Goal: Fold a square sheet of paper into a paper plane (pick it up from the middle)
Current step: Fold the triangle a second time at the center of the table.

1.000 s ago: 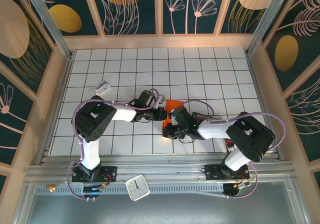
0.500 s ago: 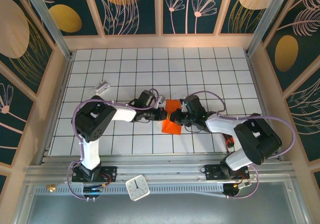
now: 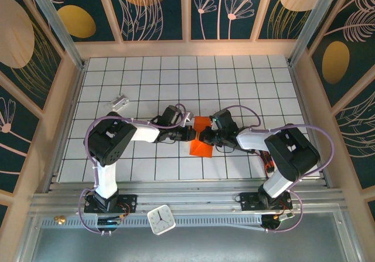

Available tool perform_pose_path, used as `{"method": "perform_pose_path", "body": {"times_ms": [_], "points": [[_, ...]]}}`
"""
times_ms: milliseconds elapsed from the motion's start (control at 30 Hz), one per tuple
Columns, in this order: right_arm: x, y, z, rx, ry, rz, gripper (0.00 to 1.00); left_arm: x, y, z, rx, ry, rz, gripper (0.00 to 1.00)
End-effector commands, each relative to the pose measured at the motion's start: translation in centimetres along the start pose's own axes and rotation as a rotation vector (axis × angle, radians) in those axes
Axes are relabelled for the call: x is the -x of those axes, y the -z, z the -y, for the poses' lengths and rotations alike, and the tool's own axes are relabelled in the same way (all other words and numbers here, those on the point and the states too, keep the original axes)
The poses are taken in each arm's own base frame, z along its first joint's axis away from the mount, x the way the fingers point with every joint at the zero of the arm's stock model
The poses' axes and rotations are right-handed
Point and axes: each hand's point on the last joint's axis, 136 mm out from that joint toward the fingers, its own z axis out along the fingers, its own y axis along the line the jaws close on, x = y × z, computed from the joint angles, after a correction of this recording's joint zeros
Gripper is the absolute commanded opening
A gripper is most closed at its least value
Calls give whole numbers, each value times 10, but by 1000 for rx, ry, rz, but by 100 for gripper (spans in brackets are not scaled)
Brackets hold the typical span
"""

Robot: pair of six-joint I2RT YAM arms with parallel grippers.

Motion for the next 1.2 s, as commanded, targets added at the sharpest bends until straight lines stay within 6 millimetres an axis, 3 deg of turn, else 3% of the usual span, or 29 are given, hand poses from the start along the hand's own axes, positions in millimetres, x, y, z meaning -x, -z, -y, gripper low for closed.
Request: {"method": "perform_pose_path", "body": {"times_ms": [0, 533, 633, 867, 1033, 1167], "points": [[-10, -2, 23, -59, -10, -19, 0, -37, -18, -51, 161, 35, -79, 0], [-28, -4, 54, -149, -51, -62, 0, -30, -16, -49, 169, 17, -66, 0], [-34, -3, 62, -171, -66, -75, 0, -19, -13, -39, 158, 7, -46, 7], [-43, -3, 71, -190, -89, -93, 0, 18, 10, -5, 124, -19, 56, 33], [-43, -5, 71, -193, -93, -100, 0, 18, 38, 11, 95, 37, 125, 45], [-44, -5, 72, -197, -92, -103, 0, 5, 60, 25, 60, 83, 167, 43]]}}
